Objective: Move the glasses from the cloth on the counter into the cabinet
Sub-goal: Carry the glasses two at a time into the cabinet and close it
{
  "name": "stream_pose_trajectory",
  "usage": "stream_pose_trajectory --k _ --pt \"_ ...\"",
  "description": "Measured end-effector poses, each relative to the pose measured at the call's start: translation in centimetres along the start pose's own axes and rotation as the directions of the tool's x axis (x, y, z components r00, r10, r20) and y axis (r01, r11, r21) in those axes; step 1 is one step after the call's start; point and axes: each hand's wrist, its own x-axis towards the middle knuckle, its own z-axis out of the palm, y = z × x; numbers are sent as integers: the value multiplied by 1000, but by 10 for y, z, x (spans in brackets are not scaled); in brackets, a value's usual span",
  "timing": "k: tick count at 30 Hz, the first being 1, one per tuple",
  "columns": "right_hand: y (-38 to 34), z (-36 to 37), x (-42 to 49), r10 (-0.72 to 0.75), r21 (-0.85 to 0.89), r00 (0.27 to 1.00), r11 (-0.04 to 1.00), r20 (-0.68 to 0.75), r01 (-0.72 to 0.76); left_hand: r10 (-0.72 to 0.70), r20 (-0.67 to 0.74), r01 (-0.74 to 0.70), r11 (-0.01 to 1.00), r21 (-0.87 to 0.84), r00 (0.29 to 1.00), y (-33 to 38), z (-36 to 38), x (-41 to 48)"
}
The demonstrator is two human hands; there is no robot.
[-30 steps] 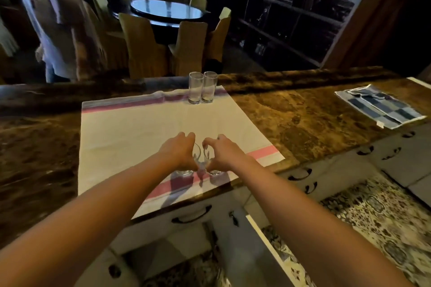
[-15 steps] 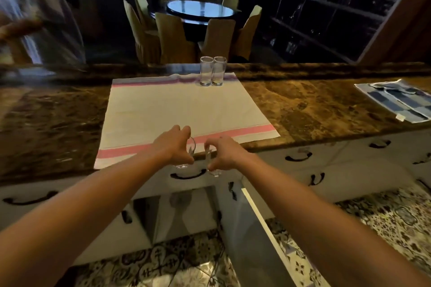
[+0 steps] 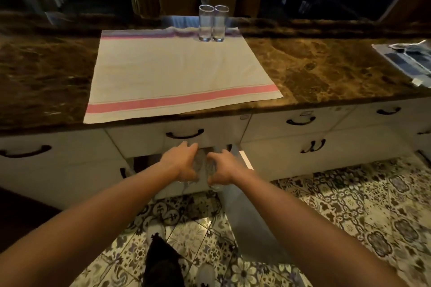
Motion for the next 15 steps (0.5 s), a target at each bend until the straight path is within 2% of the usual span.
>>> stream_pose_trajectory --k 4,15 --pt "8 36 12 34 101 999 994 -19 -32 -18 4 18 999 -49 1000 -14 36 -1" --pt "10 90 92 49 133 995 989 85 -60 -34 156 52 992 -115 987 -55 101 56"
